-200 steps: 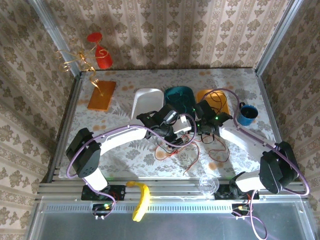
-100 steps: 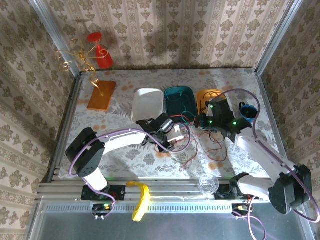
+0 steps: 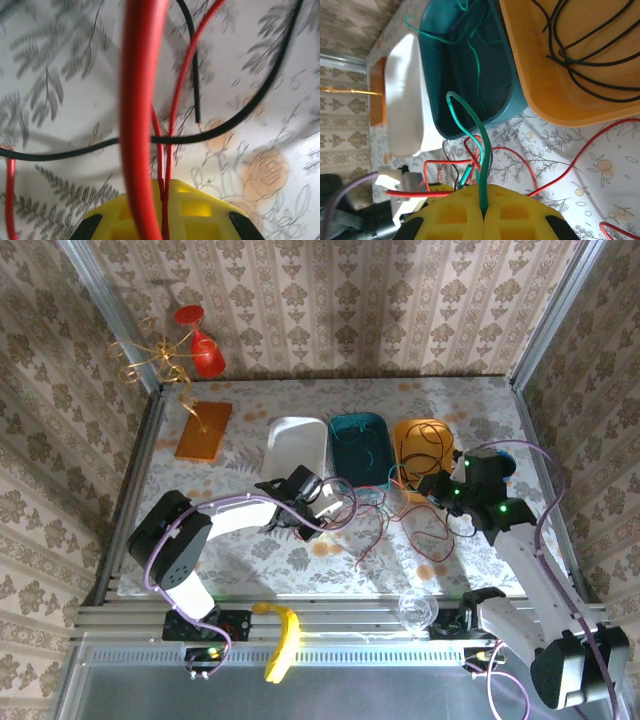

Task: Untangle the cables

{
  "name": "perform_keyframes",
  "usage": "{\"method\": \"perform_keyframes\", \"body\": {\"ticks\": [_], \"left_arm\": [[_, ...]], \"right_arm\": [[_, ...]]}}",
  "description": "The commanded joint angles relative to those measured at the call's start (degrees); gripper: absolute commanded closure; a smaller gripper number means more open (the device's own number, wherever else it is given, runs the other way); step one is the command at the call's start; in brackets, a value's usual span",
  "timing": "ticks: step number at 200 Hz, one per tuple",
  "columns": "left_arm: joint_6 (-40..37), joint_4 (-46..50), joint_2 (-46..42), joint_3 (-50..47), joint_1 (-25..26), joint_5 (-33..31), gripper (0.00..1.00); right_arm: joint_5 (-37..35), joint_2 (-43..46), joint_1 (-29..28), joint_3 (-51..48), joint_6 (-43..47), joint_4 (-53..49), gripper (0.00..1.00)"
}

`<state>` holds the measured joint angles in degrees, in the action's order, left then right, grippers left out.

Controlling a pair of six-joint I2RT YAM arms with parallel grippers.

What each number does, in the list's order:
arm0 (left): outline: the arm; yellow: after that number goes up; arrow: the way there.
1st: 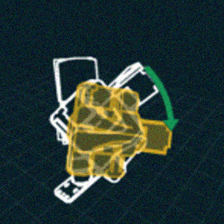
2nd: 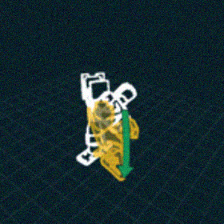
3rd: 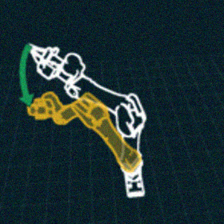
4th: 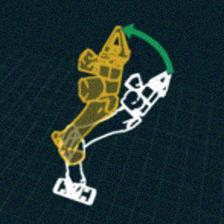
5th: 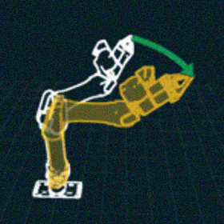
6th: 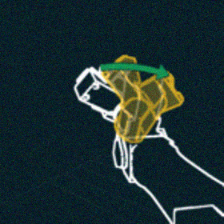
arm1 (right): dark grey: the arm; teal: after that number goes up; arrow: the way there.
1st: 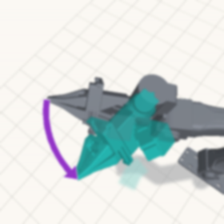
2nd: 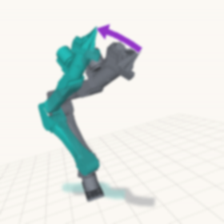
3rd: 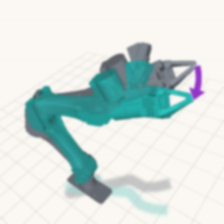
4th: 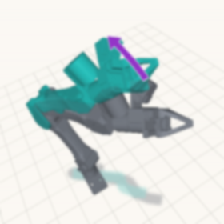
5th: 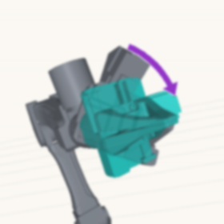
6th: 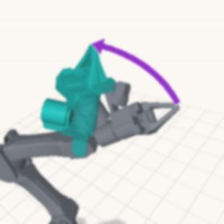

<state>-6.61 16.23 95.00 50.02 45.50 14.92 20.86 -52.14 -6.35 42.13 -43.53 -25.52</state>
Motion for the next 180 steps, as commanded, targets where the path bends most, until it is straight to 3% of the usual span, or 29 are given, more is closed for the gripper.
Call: {"method": "perform_keyframes", "body": {"ticks": [1, 67, 160, 180], "left_arm": [[3.10, -0.53, -2.46, -2.79, -0.63, -0.14, 1.00], [5.91, 0.13, -1.37, -3.64, -0.61, 0.21, 1.00], [6.26, 0.55, 0.14, -3.09, -0.71, -0.38, 1.00], [6.42, 0.70, 0.45, -2.92, -0.67, -0.42, 1.00]], "right_arm": [[-1.31, 5.22, 1.54, -0.47, -0.63, 0.11, 1.00], [-16.47, 16.23, 2.06, 0.24, 3.03, -4.49, 1.00], [-45.31, 13.68, 2.13, 8.91, 11.34, -21.25, 1.00], [-48.32, 12.93, 2.14, 9.63, 12.62, -22.80, 1.00]]}}
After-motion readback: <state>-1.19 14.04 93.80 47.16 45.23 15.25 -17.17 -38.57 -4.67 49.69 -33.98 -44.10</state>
